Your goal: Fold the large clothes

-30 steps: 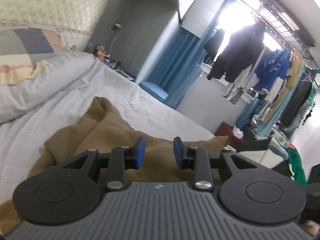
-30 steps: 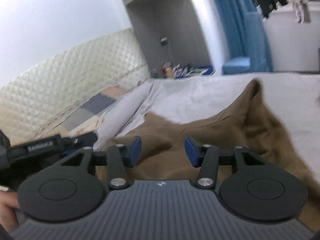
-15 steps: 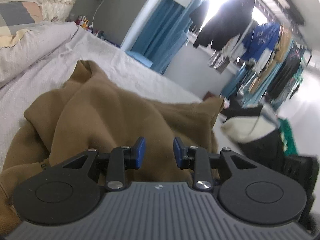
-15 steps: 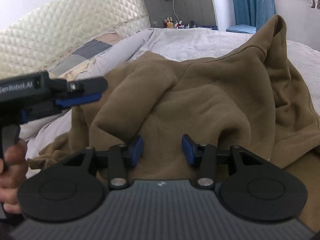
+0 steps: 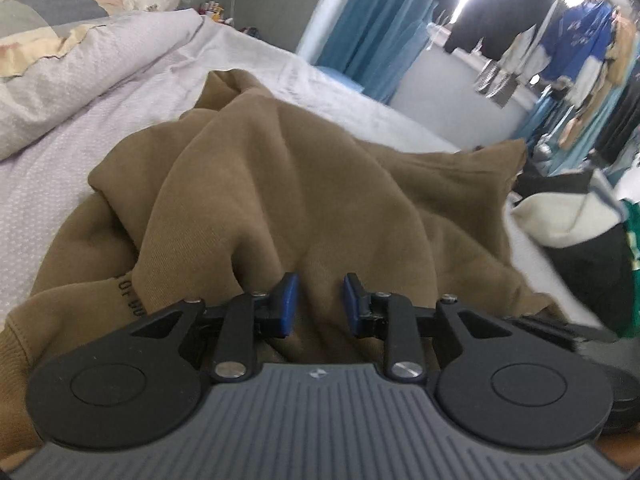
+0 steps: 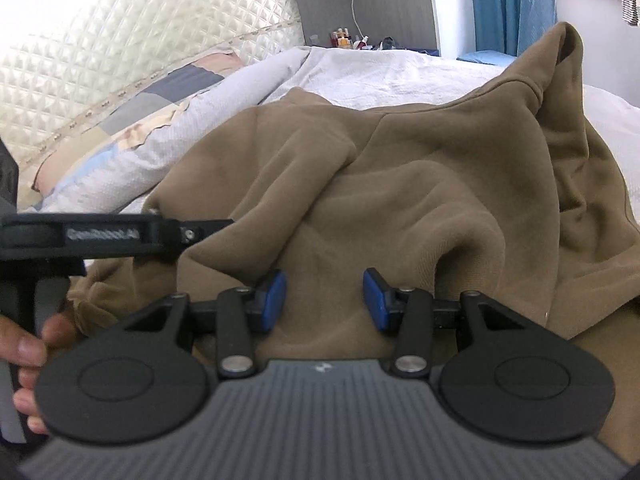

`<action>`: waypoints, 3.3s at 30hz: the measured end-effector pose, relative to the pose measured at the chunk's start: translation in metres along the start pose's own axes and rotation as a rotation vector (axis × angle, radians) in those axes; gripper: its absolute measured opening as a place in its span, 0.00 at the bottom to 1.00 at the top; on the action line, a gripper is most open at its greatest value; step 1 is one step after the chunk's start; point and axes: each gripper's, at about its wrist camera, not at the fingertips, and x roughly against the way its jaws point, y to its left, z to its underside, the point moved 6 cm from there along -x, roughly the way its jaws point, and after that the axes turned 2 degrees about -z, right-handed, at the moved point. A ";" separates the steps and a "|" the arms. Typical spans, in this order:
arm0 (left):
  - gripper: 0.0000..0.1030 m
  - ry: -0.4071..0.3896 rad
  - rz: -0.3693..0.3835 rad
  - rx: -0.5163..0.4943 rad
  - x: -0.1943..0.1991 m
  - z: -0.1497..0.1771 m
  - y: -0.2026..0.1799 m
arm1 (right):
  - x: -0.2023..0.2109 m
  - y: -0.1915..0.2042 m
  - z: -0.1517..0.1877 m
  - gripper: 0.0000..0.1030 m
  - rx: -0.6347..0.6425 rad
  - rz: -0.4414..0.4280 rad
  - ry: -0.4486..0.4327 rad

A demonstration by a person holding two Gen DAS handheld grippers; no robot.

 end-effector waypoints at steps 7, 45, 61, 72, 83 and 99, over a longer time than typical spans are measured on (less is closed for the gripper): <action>0.30 -0.068 -0.010 0.028 0.008 0.003 0.000 | 0.018 -0.006 -0.011 0.39 -0.014 -0.022 0.011; 0.35 -0.149 0.118 0.072 0.023 0.002 -0.002 | -0.069 -0.200 -0.126 0.23 0.085 0.392 -0.204; 0.35 -0.074 0.117 0.058 -0.003 0.004 0.000 | -0.088 -0.234 -0.106 0.24 -0.084 0.311 -0.164; 0.46 -0.081 0.091 0.084 0.019 0.003 -0.003 | -0.011 -0.204 -0.105 0.49 -0.202 0.298 -0.218; 0.47 -0.104 0.070 0.043 0.055 0.012 -0.011 | 0.074 -0.143 -0.050 0.49 -0.268 0.225 -0.169; 0.47 -0.124 -0.001 0.045 0.189 0.041 -0.038 | 0.181 -0.052 0.003 0.48 -0.161 0.062 -0.005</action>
